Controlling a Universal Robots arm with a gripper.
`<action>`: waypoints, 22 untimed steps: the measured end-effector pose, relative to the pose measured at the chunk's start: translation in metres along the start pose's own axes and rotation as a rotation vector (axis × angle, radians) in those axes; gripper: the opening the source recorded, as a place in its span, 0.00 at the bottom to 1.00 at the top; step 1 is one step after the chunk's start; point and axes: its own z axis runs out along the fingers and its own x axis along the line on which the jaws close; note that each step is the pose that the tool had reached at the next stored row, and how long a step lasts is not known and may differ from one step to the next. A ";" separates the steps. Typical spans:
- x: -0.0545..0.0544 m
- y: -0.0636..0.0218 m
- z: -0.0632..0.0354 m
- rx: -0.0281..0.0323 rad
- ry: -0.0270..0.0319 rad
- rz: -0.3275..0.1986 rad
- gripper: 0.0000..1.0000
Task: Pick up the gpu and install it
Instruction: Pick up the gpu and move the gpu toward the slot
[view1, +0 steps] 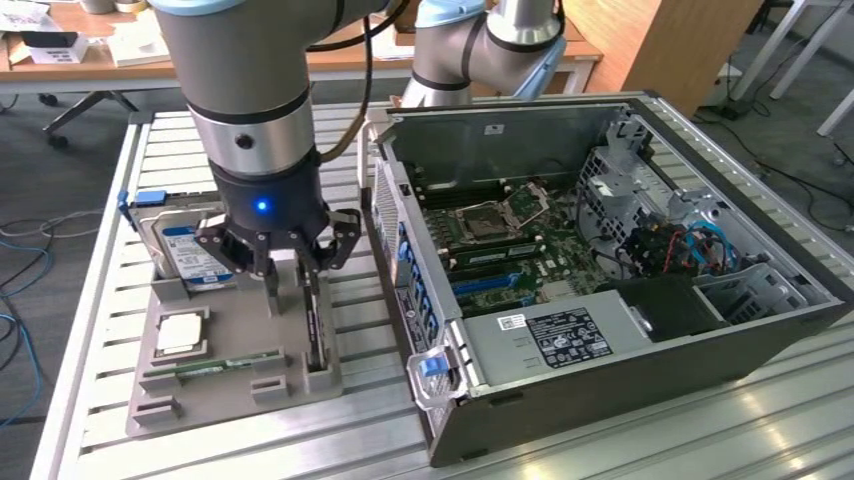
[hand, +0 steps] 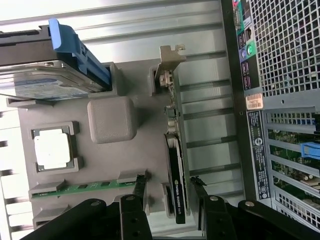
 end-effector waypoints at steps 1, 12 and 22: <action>0.000 0.0000 0.0000 0.0000 0.0000 0.000 0.47; -0.007 0.0011 0.0004 -0.0001 0.0001 0.000 0.47; -0.006 0.0005 0.0140 -0.0002 0.0002 0.000 0.47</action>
